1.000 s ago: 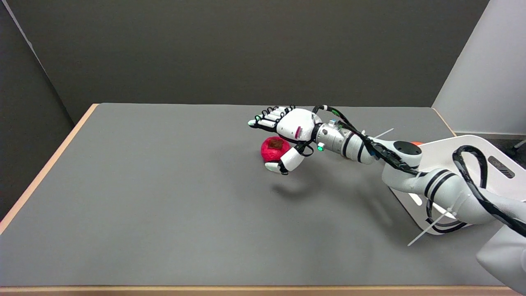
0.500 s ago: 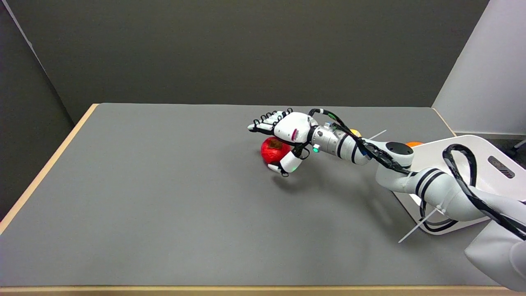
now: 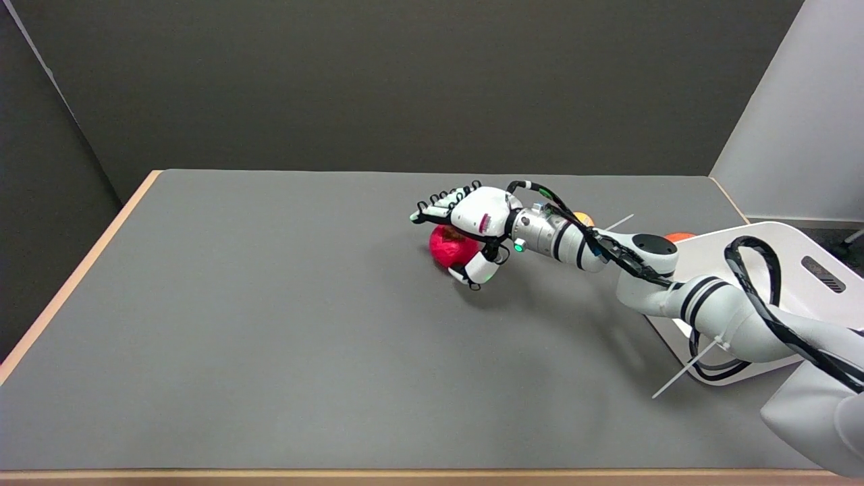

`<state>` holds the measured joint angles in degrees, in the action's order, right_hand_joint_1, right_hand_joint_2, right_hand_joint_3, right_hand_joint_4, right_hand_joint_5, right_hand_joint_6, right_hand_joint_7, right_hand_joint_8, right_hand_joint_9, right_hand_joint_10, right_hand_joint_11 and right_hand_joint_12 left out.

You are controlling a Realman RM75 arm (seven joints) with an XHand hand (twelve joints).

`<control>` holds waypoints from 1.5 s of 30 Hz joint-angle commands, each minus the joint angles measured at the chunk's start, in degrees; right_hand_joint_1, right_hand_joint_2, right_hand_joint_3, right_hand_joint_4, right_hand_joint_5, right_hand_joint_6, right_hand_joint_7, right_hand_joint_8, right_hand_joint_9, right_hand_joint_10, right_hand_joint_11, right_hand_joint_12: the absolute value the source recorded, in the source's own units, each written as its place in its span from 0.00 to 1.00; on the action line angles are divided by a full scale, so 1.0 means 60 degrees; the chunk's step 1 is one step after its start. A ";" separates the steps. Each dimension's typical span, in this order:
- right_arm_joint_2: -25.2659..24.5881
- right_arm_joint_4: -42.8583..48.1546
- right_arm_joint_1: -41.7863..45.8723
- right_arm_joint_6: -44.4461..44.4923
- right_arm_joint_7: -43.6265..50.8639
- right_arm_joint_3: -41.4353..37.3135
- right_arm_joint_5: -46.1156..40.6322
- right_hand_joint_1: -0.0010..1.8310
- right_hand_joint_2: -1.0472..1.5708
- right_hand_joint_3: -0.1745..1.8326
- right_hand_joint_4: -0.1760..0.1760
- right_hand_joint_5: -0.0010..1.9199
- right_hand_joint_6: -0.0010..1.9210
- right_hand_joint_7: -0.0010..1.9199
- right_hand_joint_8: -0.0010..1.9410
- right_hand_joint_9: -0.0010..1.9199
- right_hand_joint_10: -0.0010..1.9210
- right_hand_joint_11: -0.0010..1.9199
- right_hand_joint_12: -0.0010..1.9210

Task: Pick up tomato.

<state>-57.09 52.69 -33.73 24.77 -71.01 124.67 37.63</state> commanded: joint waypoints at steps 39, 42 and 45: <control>0.0300 0.0869 0.0354 0.1056 0.0014 -0.1177 -0.0297 0.73 0.83 0.20 0.00 0.30 0.89 0.41 0.64 0.40 0.72 0.38 0.83; 0.0439 0.1283 0.0374 0.1257 0.0014 -0.1477 -0.0381 0.73 0.83 0.20 0.00 0.30 0.89 0.42 0.64 0.40 0.72 0.39 0.83; 0.0600 0.1857 0.0441 0.1344 0.0024 -0.1833 -0.0389 0.73 0.82 0.23 0.00 0.30 0.89 0.42 0.65 0.41 0.73 0.39 0.84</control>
<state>-55.74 55.67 -32.13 28.26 -70.76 120.86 37.12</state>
